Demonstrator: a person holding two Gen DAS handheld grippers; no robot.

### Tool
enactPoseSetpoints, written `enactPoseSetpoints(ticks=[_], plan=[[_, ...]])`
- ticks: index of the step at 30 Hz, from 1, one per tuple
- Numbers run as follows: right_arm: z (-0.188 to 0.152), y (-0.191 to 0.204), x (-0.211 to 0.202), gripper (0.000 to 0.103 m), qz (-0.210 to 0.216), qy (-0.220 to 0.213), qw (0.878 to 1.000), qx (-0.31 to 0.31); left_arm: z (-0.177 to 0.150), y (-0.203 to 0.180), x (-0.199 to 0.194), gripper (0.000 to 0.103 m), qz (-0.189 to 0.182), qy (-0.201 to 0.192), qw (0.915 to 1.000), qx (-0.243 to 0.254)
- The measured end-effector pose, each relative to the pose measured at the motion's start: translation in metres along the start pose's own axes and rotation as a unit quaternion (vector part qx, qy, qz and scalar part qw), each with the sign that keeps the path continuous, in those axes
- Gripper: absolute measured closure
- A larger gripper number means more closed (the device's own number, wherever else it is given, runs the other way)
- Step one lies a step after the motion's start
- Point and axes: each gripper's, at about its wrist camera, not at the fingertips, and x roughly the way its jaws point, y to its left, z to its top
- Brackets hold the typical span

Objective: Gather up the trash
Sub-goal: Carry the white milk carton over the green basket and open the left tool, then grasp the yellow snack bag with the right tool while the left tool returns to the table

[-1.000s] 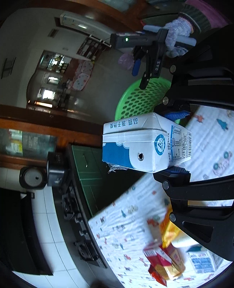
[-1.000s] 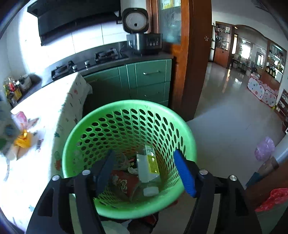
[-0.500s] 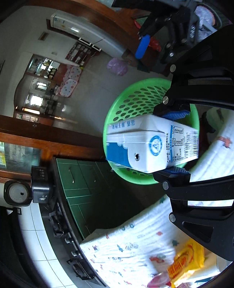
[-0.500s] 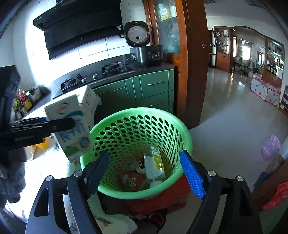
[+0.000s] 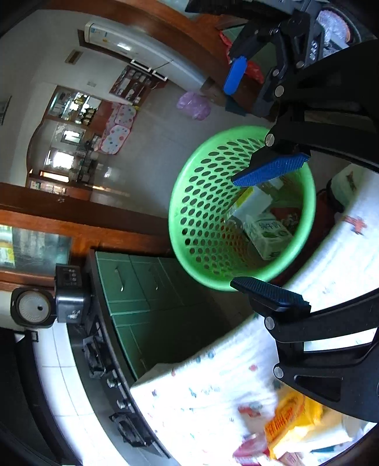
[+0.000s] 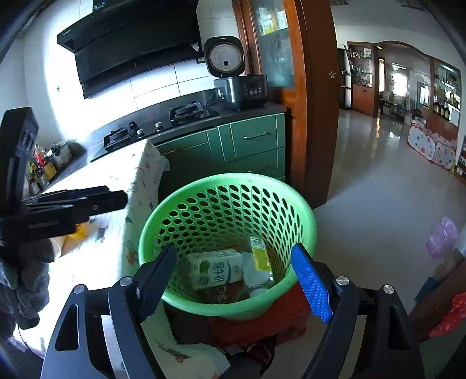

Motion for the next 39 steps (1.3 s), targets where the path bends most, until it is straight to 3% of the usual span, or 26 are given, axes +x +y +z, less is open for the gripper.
enactPoseSetpoints(ticks=[13,23,34,39], plan=[[0.001,0.063,-0.022,0.019,0.047,-0.016,0.998,-0.032,-0.040,0.052,-0.112,0.039,0.074,-0.035,0.9965,-0.016],[0.001,0.136,-0.013,0.018,0.103,-0.004,0.990,-0.092,-0.093,0.135,-0.183,0.038,0.144,-0.042,0.9848,-0.087],[0.008,0.210,0.014,0.018,0.166,0.020,0.973,-0.161,-0.141,0.193,-0.216,0.038,0.189,-0.035,0.9714,-0.139],[0.015,0.237,0.040,0.023,0.182,0.036,0.967,-0.172,-0.155,0.212,-0.221,0.038,0.200,-0.028,0.9673,-0.154]])
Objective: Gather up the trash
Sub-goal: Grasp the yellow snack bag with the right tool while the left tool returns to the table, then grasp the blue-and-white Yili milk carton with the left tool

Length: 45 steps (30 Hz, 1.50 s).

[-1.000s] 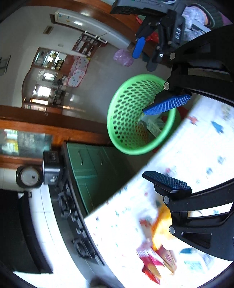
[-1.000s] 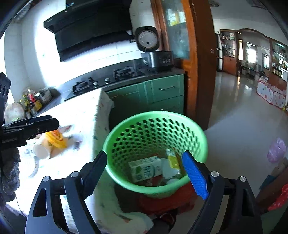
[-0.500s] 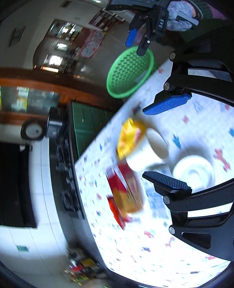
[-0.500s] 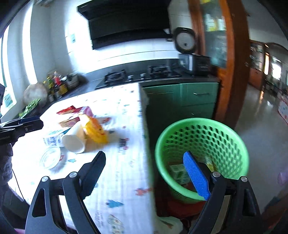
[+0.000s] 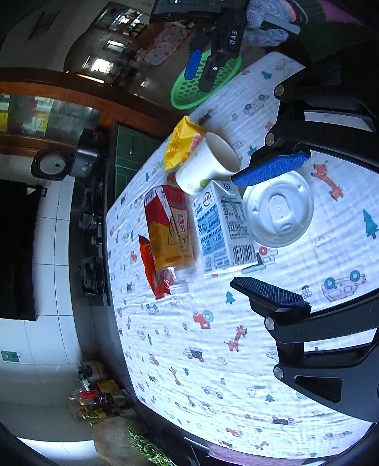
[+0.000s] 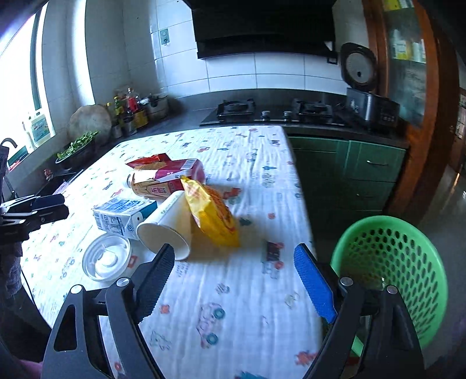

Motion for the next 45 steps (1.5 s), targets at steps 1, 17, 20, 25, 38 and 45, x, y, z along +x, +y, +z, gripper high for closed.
enactPoseSetpoints(ticks=[1,17,20,25,38,45], plan=[[0.003,0.002,0.007,0.024,0.000,0.003,1.000,-0.002,0.000,0.001,0.002,0.038,0.001,0.001,1.0000,-0.002],[0.030,0.012,0.077,0.047,0.020,0.050,0.998,-0.025,-0.001,0.018,0.029,0.038,-0.013,0.032,0.9994,0.008],[0.030,0.011,0.086,0.053,0.026,0.058,0.998,-0.021,0.000,0.019,0.036,0.037,-0.020,0.039,0.9990,0.009],[0.029,0.008,0.092,0.068,0.039,0.064,0.997,-0.016,0.007,0.019,0.044,0.028,-0.027,0.041,0.9981,0.038],[0.039,0.006,0.072,0.079,0.049,0.037,0.998,0.009,0.035,0.022,0.080,0.015,-0.101,0.065,0.9828,0.140],[0.046,0.000,0.051,0.079,0.059,0.018,0.997,0.036,0.048,0.029,0.104,0.010,-0.157,0.086,0.9687,0.172]])
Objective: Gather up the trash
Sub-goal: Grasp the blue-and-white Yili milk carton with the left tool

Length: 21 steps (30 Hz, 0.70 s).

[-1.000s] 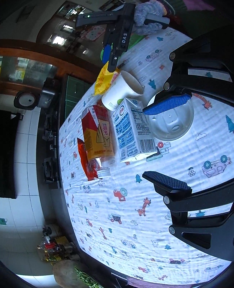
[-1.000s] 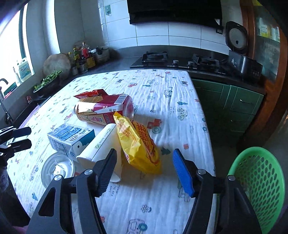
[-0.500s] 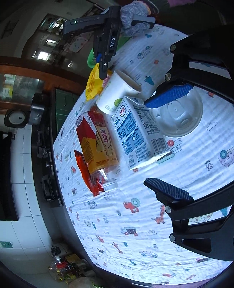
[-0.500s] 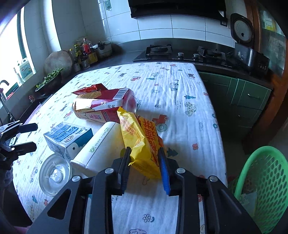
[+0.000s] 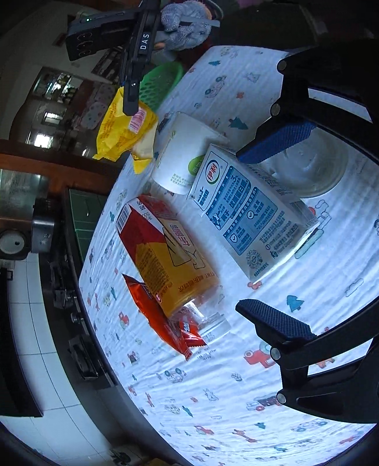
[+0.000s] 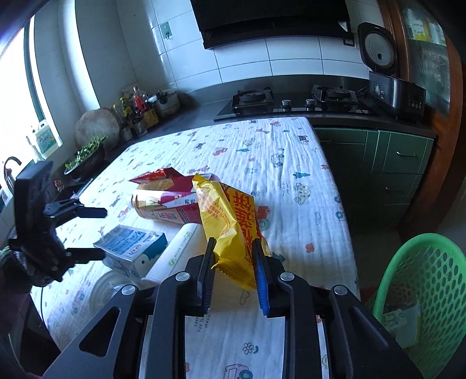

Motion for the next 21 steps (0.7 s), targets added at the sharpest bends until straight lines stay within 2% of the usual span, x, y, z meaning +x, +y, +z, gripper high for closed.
enactPoseSetpoints(ticks=[5,8,15,21], plan=[[0.003,0.000,-0.009,0.079,0.008,-0.006,1.000,0.018,0.004,0.008,0.013,0.010,-0.048,0.012,0.9986,0.019],[0.003,0.001,-0.011,0.079,0.005,-0.007,1.000,0.021,0.006,0.010,0.019,0.008,-0.065,0.013,0.9974,0.027],[0.001,0.004,-0.010,0.079,0.002,-0.004,1.000,0.023,0.012,0.012,0.029,0.008,-0.121,0.026,0.9918,0.032],[0.000,-0.001,-0.011,0.079,0.000,-0.003,1.000,0.028,0.015,0.009,0.048,0.008,-0.136,0.055,0.9888,0.029]])
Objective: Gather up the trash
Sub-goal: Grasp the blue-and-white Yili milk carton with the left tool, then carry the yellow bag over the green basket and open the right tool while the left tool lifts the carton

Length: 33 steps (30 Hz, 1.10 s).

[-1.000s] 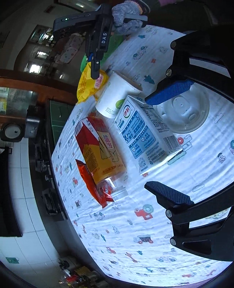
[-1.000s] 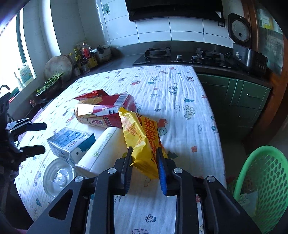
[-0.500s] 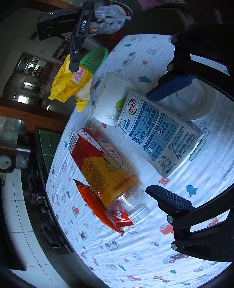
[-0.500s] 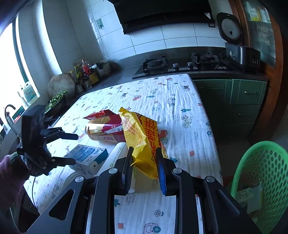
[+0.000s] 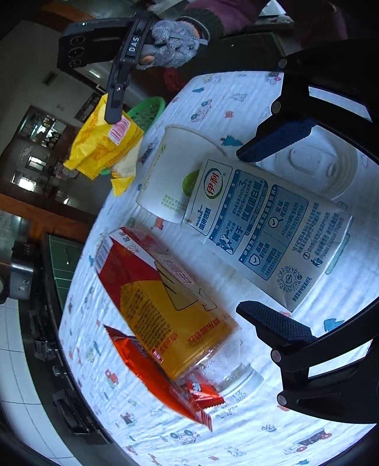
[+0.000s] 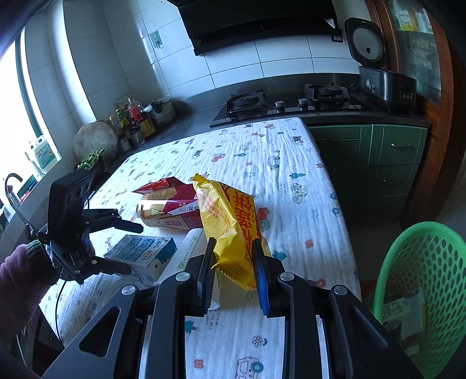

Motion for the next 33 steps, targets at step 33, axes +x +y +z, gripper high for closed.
enactPoseSetpoints(ticks=[33], plan=[[-0.037,-0.032,-0.067,0.079,-0.035,-0.041,0.998,0.037,-0.029,-0.056,-0.031,0.026,0.111,-0.039,0.9929,-0.022]])
